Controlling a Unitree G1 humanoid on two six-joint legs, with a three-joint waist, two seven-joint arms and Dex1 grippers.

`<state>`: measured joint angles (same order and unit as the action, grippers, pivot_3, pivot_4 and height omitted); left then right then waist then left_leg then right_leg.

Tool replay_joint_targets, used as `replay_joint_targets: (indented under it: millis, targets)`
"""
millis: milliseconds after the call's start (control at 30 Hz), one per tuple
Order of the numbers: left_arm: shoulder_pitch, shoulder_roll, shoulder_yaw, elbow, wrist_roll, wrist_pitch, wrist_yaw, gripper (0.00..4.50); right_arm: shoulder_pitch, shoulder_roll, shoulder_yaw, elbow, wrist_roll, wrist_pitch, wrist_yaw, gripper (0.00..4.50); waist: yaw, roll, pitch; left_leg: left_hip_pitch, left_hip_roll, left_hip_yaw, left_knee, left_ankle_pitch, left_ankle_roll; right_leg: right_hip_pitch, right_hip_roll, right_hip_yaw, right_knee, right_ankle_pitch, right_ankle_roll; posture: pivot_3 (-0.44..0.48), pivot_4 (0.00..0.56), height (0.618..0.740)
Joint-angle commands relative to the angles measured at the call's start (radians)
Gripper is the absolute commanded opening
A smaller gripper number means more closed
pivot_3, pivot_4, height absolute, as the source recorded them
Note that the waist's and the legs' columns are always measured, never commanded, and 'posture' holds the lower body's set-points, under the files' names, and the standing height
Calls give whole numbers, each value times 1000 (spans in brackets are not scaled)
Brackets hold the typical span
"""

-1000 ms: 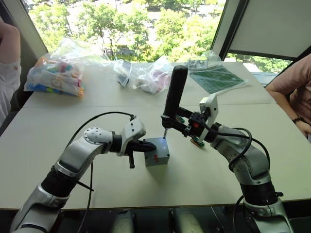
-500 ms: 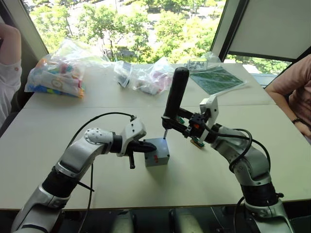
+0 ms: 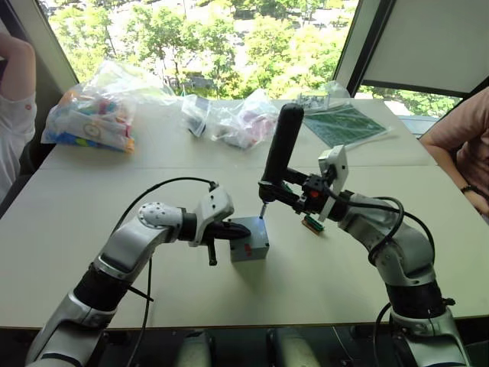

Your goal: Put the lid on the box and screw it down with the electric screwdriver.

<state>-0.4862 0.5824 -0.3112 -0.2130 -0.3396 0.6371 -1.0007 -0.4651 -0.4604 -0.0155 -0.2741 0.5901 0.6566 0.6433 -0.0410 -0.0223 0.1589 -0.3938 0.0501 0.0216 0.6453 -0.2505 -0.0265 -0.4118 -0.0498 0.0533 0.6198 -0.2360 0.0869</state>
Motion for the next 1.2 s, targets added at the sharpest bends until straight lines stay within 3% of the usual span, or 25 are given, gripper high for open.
replay_joint_targets:
  millis: [33, 133, 233, 300, 367, 467, 633, 733, 1100, 1133, 1200]
  targets:
    - [17, -6, -20, 26, 24, -24, -3, 0, -179, -66, -250, 47, 163, 160, -126, 1910, 4, 4, 5, -2, -1, 0, 0, 0, 0, -1, -1, 0, -1, 0, -1, 0, 150, 740]
    - [15, -49, 49, 18, -48, -15, 9, 0, -391, -140, -389, 189, 259, 377, -291, 1910, 13, 9, 8, -19, -3, 2, 4, 1, 0, -16, -2, 1, -1, 3, -3, 0, 150, 740]
    - [-10, -104, 144, -7, -147, 39, 41, 0, -552, -258, -417, 347, 259, 552, -320, 1910, 26, 11, 11, -27, -3, 4, 5, 1, 1, -23, -2, 2, -2, 3, -2, 0, 150, 740]
    - [-28, -99, 200, -52, -200, 65, 43, 0, -641, -396, -318, 485, 223, 680, -217, 1910, 30, 9, 11, -34, -2, 2, 3, 0, 1, -30, 2, 1, -2, 4, 3, 0, 150, 740]
    - [-37, -74, 243, -122, -252, 93, 35, 0, -609, -571, -110, 520, 159, 708, -19, 1910, 33, 8, 11, -34, -1, 1, 0, -2, 5, -31, 4, 0, -1, 2, 8, 0, 150, 740]
    - [-21, -20, 274, -224, -313, 131, 22, 0, -549, -684, 85, 635, 82, 754, 102, 1910, 29, 8, 11, -34, 0, 0, 0, -9, 17, -30, 4, -1, -2, -2, 12, 0, 150, 740]
    - [36, 71, 252, -328, -313, 143, 15, 0, -531, -696, 250, 781, -33, 746, 215, 1910, 18, 26, 23, -34, -2, 7, 2, -10, 19, -32, 3, 6, -4, -2, 14, 0, 150, 740]
    - [96, 129, 233, -372, -290, 134, 13, 0, -515, -669, 332, 827, -94, 729, 264, 1910, 18, 25, 23, -32, -1, 6, 3, -10, 19, -33, 5, 7, 0, -2, 14, 0, 150, 740]
    - [169, 145, 279, -320, -272, 118, 90, 0, -543, -603, 426, 948, -263, 641, 383, 1910, 23, 24, 24, -33, -2, 6, 17, -7, 14, -30, 4, 7, 7, 1, 10, 0, 150, 740]
    - [175, 146, 290, -314, -275, 117, 94, 0, -545, -601, 430, 953, -276, 636, 391, 2680, 22, 24, 24, -33, -2, 6, 19, -7, 14, -30, 4, 7, 8, 1, 9, 0, 150, 740]
    - [182, 151, 305, -304, -278, 115, 100, 0, -550, -598, 436, 960, -298, 627, 408, 3113, 22, 24, 24, -32, -2, 6, 20, -7, 14, -29, 4, 8, 9, 1, 9, 0, 150, 740]
